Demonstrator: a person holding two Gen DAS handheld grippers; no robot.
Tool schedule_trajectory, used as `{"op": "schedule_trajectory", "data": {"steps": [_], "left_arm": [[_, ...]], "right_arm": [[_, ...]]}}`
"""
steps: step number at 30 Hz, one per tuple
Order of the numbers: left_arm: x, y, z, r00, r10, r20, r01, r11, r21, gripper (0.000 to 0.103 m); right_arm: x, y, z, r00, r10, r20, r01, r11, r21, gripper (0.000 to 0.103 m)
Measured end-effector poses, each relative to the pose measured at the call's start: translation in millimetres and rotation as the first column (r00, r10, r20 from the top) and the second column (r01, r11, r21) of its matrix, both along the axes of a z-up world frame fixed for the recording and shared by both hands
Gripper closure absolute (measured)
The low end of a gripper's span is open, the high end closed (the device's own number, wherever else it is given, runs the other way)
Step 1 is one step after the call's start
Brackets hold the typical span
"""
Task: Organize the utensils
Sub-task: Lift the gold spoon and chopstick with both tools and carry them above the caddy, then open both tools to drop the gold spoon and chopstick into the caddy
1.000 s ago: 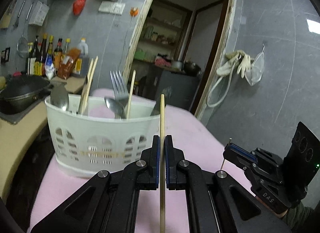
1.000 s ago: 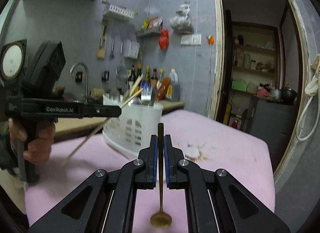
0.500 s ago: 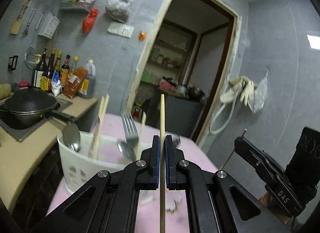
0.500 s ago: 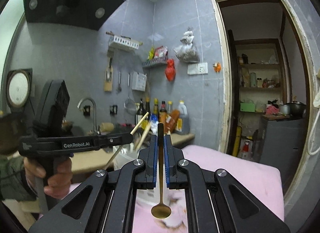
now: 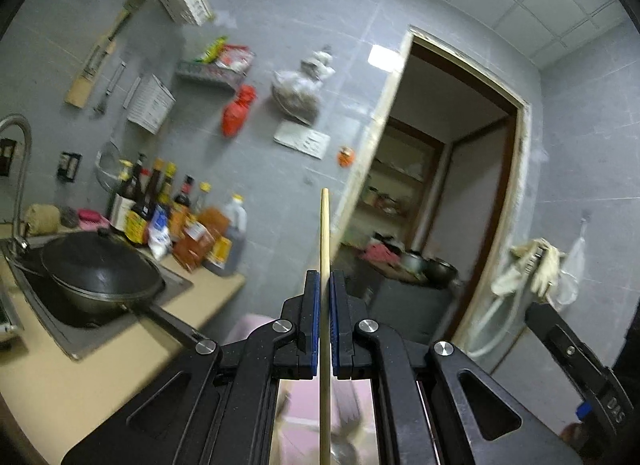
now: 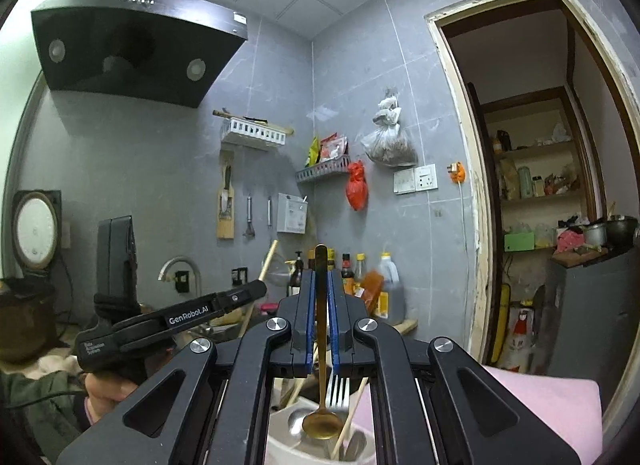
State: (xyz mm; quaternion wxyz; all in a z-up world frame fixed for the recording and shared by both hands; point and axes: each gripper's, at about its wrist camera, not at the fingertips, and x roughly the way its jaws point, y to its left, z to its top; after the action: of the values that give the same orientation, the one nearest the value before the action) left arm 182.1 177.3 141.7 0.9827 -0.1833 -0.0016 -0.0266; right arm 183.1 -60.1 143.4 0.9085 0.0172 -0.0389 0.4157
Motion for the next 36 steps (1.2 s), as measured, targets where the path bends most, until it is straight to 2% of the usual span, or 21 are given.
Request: {"op": "schedule_trajectory", "data": {"steps": [5, 9, 27, 31, 36], "left_arm": [[8, 21, -7, 0.998, 0.038, 0.055, -0.039, 0.999, 0.007, 0.100], [15, 29, -17, 0.995, 0.071, 0.063, -0.071, 0.997, 0.003, 0.100], [25, 1, -56, 0.987, 0.138, 0.076, -0.144, 0.987, 0.076, 0.100], [22, -5, -62, 0.989, 0.136, 0.064, -0.142, 0.984, 0.103, 0.100], [19, -10, -72, 0.993, 0.118, 0.013, -0.119, 0.984, 0.132, 0.100]], "right_arm": [[11, 15, -12, 1.000, -0.023, 0.008, 0.023, 1.000, -0.015, 0.099], [17, 20, -20, 1.000, -0.024, -0.006, 0.024, 1.000, -0.017, 0.099], [40, 27, -45, 0.996, -0.019, -0.091, 0.013, 0.998, -0.066, 0.099], [41, 29, -50, 0.994, -0.024, -0.105, 0.015, 0.996, -0.084, 0.099], [44, 31, -58, 0.991, -0.031, -0.129, 0.018, 0.995, -0.101, 0.099]]}}
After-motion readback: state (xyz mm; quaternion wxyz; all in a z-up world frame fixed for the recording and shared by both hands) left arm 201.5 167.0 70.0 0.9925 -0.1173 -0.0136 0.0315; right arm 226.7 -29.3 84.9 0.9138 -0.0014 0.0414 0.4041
